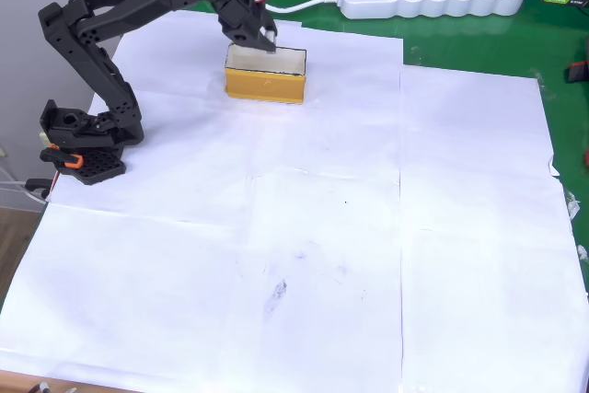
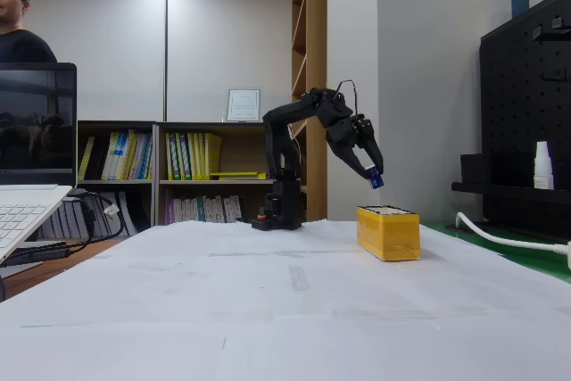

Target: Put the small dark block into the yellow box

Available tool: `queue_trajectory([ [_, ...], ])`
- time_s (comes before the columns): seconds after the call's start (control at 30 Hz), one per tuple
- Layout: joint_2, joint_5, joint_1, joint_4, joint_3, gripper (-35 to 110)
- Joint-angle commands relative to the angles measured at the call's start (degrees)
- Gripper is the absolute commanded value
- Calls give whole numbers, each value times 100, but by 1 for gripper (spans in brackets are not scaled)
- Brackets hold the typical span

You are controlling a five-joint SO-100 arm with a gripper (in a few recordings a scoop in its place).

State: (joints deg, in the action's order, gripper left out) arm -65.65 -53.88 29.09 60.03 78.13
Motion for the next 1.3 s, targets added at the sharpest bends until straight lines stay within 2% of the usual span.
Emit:
queue_trajectory([
  [0.0, 123, -158, 158, -70, 114, 0],
  [0.47, 149, -325, 360, -62, -70, 1],
  [0.63, 149, -686, 316, -62, -79, 20],
  [0.73, 149, -782, 272, -53, -79, 23],
  [0.8, 193, -703, 255, -114, -62, 28],
  [1.1, 773, 281, 62, -264, 352, 28],
  [1.27, 1635, 132, -729, -88, -149, 28],
])
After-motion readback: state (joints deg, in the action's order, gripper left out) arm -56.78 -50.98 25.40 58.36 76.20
